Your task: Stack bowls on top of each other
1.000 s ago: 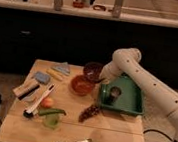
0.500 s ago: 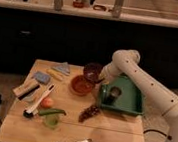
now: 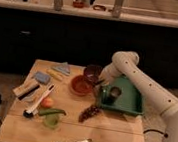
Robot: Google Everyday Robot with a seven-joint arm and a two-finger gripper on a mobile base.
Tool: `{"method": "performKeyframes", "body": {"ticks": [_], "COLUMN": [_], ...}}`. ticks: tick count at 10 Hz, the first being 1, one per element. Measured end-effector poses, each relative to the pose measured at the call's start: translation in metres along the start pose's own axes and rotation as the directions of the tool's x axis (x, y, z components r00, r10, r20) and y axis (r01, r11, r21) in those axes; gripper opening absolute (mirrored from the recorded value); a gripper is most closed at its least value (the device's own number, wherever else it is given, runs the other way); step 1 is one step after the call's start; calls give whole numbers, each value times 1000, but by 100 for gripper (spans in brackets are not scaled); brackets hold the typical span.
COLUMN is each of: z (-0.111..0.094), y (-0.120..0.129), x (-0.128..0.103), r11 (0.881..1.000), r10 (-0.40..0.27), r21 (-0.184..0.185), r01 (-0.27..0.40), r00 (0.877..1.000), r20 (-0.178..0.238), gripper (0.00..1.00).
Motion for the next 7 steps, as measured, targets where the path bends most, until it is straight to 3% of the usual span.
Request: {"method": "performKeyframes", "body": {"ticks": [2,7], "z": [3,23], "y": [-1,-28], "x": [-2,-34], "r11": [1000,989], "r10": [-15,-146], "r21": [0,23], "r01": [15,145], "r00": [1000,988], "r20": [9,51], "gripper": [0,0]}}
